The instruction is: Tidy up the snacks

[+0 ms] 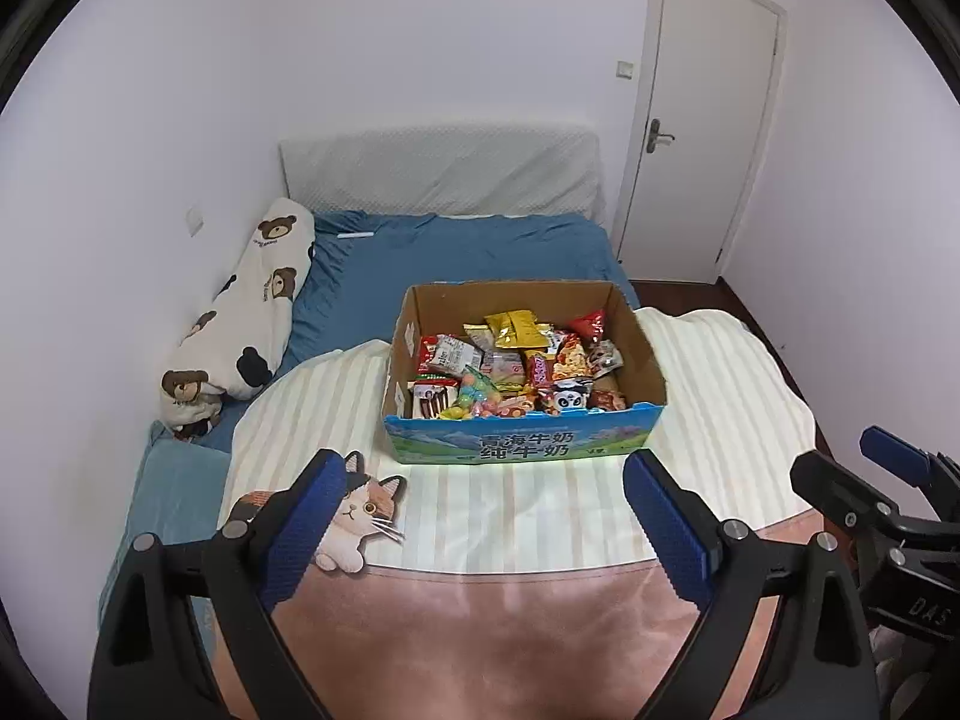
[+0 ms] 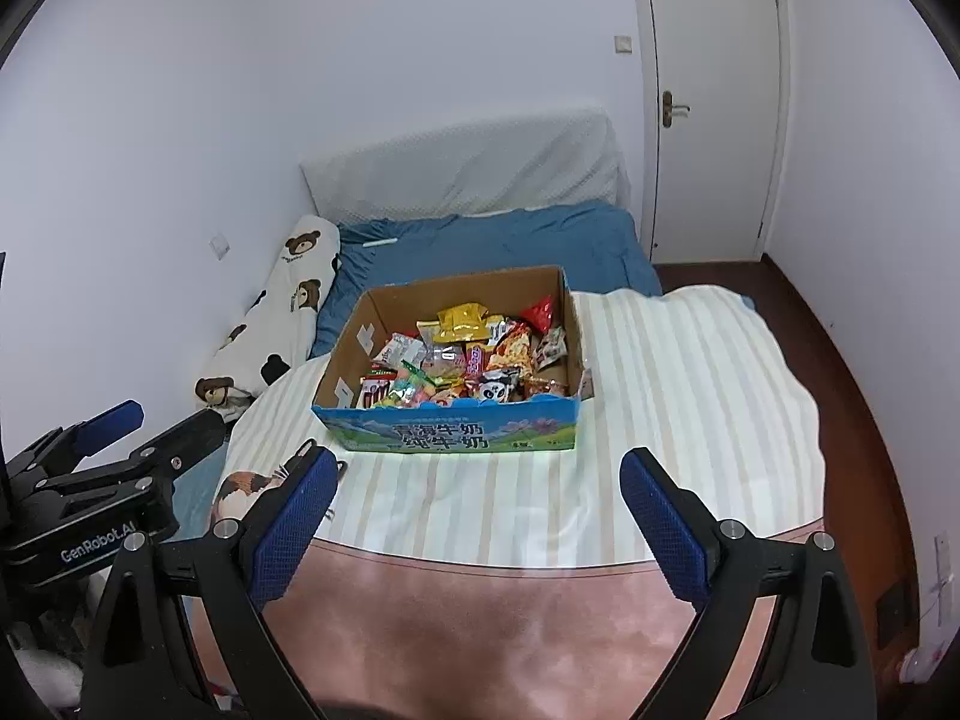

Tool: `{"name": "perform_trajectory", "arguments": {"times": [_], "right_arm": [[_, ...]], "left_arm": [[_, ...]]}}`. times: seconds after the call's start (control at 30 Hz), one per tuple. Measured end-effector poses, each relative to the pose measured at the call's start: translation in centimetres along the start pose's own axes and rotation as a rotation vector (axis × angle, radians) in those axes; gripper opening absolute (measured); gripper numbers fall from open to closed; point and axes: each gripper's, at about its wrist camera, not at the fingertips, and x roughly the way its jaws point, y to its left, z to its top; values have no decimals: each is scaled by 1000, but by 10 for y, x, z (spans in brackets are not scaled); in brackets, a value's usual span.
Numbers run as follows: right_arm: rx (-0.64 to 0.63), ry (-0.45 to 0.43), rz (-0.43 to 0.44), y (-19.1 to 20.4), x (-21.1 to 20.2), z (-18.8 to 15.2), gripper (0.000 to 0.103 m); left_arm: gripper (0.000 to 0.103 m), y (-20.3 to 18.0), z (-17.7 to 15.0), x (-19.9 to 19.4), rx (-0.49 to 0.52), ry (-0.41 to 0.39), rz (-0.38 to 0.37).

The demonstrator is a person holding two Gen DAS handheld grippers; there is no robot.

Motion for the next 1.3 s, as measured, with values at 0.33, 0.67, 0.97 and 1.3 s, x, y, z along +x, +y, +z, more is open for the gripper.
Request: {"name": "perform_trajectory", "arguments": {"times": [0.33, 0.67, 0.97, 1.3], "right_arm": [[-7, -53, -21, 2, -26, 3, 99], [6, -78, -66, -5, -4, 16, 102], [8, -21, -85, -13, 58, 31, 103], [15, 32, -109, -24, 117, 47, 103]], "left_arm": [[95, -2, -2, -13, -4, -31, -2], [103, 2, 5, 26, -25, 21, -1], [103, 5, 18, 72, -23, 65, 21], [103, 9, 35, 117, -30, 116, 55]]}}
